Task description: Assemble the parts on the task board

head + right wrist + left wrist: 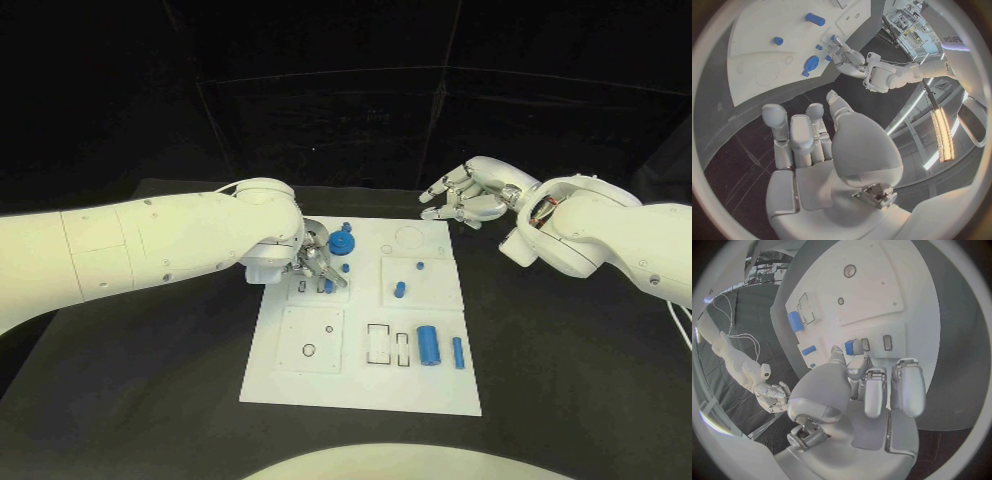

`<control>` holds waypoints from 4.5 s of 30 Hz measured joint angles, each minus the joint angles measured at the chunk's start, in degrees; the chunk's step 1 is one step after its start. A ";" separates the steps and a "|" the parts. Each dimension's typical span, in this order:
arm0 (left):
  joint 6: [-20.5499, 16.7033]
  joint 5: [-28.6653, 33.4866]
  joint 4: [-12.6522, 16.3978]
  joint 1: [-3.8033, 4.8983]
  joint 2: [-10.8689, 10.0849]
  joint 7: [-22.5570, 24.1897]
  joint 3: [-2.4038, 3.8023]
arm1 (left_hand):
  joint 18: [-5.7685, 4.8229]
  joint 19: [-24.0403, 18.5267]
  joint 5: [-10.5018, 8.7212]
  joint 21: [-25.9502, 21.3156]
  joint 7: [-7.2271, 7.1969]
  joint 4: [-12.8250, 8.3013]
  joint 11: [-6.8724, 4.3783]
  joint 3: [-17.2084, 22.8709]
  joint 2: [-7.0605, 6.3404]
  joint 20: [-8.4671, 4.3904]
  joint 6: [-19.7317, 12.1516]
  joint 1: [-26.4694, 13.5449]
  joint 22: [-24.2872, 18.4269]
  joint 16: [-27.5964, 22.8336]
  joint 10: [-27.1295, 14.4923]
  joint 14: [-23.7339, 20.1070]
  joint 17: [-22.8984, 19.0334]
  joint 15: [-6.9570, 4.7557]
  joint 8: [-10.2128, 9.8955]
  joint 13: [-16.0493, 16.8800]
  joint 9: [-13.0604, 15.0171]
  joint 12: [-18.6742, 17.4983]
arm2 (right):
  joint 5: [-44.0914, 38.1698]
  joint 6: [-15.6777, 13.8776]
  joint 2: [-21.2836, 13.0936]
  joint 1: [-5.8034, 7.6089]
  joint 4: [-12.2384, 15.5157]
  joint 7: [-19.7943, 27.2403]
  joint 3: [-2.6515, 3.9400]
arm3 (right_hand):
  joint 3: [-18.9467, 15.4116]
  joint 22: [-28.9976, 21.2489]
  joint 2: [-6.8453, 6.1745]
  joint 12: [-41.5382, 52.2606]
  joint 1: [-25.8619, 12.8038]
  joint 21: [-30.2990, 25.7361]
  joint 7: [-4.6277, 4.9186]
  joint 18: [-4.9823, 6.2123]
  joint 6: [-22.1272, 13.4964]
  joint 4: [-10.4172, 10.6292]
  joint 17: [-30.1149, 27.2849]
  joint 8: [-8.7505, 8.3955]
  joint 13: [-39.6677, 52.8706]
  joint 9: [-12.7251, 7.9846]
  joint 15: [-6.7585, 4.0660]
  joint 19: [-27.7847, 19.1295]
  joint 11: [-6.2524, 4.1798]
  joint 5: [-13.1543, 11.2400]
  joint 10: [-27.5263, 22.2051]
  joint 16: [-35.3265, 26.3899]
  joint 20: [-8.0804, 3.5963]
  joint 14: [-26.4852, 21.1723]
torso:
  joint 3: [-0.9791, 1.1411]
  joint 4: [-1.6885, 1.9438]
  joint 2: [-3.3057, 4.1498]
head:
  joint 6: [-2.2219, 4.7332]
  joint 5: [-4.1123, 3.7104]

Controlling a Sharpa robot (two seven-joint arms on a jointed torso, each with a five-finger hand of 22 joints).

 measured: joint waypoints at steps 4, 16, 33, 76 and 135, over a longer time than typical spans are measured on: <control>0.07 0.00 0.01 0.00 0.02 0.00 0.00 | 0.00 0.00 0.00 0.00 -0.13 -1.16 0.00 1.99 -0.14 0.00 -0.12 1.08 0.00 0.00 0.00 0.00 0.00 0.00 0.21 0.00 0.30 0.00 | 0.00 0.03 0.02 0.00 -0.03 -0.02 0.00 | 0.00 0.00 0.00 0.00 0.00 0.00 0.00 0.00 0.00 0.00 0.00 0.00 0.00 0.00 0.00 0.00 0.00 0.00 0.00 0.00 0.00 0.00 | -0.01 0.00 0.00 | -0.06 -0.01; -0.04 0.09 0.18 0.05 0.04 0.13 0.08 | 0.00 -0.22 0.94 0.00 -0.60 -7.57 -0.71 13.13 0.59 -0.21 -1.46 7.70 -0.25 0.00 -0.94 -0.04 0.00 -0.38 -1.30 -0.43 0.09 -1.11 | -0.01 0.10 0.06 0.00 -0.20 -0.07 0.00 | 0.00 0.00 0.00 0.00 0.00 0.00 0.00 0.00 0.00 0.00 -0.01 0.00 0.01 0.00 0.00 0.00 0.00 0.00 0.00 0.00 0.00 0.00 | -0.02 0.02 -0.04 | -0.23 -0.07; -4.35 2.99 3.31 -0.02 -3.82 1.28 0.01 | 0.00 -0.22 1.32 -0.22 0.31 -7.25 -0.34 53.61 -12.29 -0.21 -1.74 -7.98 -0.14 0.00 -0.47 -0.01 0.00 -0.18 1.21 -0.79 3.77 -1.58 | -0.01 0.46 0.12 0.00 -0.66 -0.24 0.00 | 0.00 -0.10 0.00 0.00 0.00 -0.30 0.00 0.00 0.00 0.00 -0.10 0.00 0.01 0.00 0.00 0.00 0.00 0.33 0.00 0.00 0.00 0.00 | 0.00 0.12 -0.07 | -0.01 0.22; -15.88 -7.39 7.50 -3.33 -7.57 1.53 -0.06 | 0.00 -0.21 1.76 -0.22 0.10 -7.79 -0.62 58.06 -14.37 -0.21 -1.96 -10.05 0.41 0.00 0.24 -0.01 0.00 -0.19 2.92 -0.77 5.30 -1.57 | -0.01 0.81 0.21 0.00 -1.28 -0.45 -0.01 | -0.34 -0.49 0.00 -0.22 0.00 -0.30 0.00 0.00 0.00 0.02 -0.20 0.00 -0.18 0.00 0.00 -0.20 0.00 0.33 0.00 -0.26 0.21 0.00 | 0.08 0.12 -0.08 | -1.01 0.71; -10.60 -8.13 6.53 -3.52 -6.15 0.99 0.27 | 0.00 -0.21 1.76 -0.22 -0.10 -7.74 -0.33 59.26 -14.09 -0.20 -2.14 -10.74 0.17 0.00 0.34 -0.01 0.00 -0.19 3.12 -0.91 5.58 -1.33 | -0.70 1.32 1.12 -0.01 -1.98 -0.39 -0.02 | -0.46 -1.97 0.00 -0.88 0.00 -1.17 0.00 0.00 0.00 0.15 -0.82 0.18 -0.86 0.00 0.00 -1.05 0.00 0.33 -0.42 -0.79 0.21 0.00 | 0.14 0.13 -0.12 | -1.71 0.92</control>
